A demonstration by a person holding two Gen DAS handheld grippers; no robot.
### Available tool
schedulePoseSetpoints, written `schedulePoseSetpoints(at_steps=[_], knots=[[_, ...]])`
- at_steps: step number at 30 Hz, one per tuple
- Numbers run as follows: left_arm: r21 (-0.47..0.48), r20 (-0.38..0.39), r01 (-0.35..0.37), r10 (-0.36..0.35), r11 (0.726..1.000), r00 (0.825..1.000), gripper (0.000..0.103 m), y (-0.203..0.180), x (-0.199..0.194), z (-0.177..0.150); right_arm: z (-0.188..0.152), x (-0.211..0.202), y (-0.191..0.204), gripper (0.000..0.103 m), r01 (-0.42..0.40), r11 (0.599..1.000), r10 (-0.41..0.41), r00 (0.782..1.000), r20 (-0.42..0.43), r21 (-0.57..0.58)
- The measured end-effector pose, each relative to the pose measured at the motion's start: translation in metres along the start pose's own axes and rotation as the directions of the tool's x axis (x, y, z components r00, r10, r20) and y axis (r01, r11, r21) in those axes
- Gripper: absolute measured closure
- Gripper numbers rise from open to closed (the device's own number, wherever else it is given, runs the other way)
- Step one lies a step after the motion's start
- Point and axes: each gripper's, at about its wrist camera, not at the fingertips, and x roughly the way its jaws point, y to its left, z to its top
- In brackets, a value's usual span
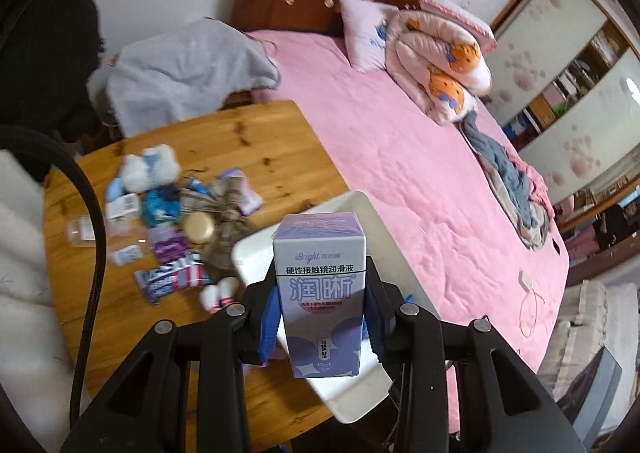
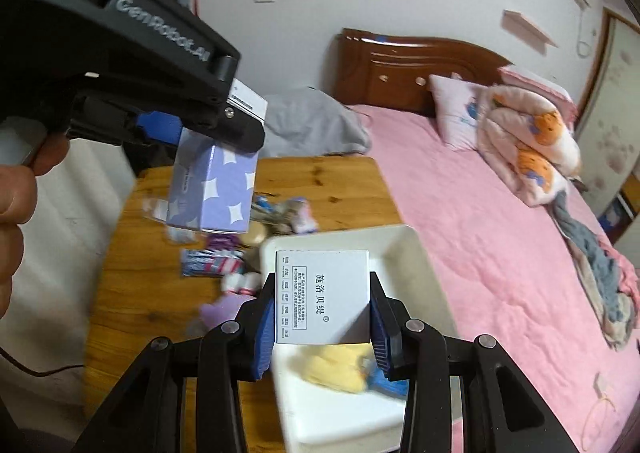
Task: Organize objects
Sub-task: 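Carry both boxes over the white tray and open both grippers to drop them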
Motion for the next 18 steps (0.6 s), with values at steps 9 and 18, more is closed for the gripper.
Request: schedulePoseSetpoints(at_steps=[9,18], knots=[[0.040,-0.084,-0.065,0.068,0.997,0.994,0.065,-0.051,0.068,0.004,-0.014,0.034,-0.057,0.062,0.021,0.999,-0.026,0.995,-0.101,-0.048],[0.036,-0.151,-0.141,0.145,0.989,0.978,0.063,-0.068,0.110,0.000,-0.031,0.060,-0.082,0.062,-0.048,0.989,0.022,0.983,-0.185,-0.138]])
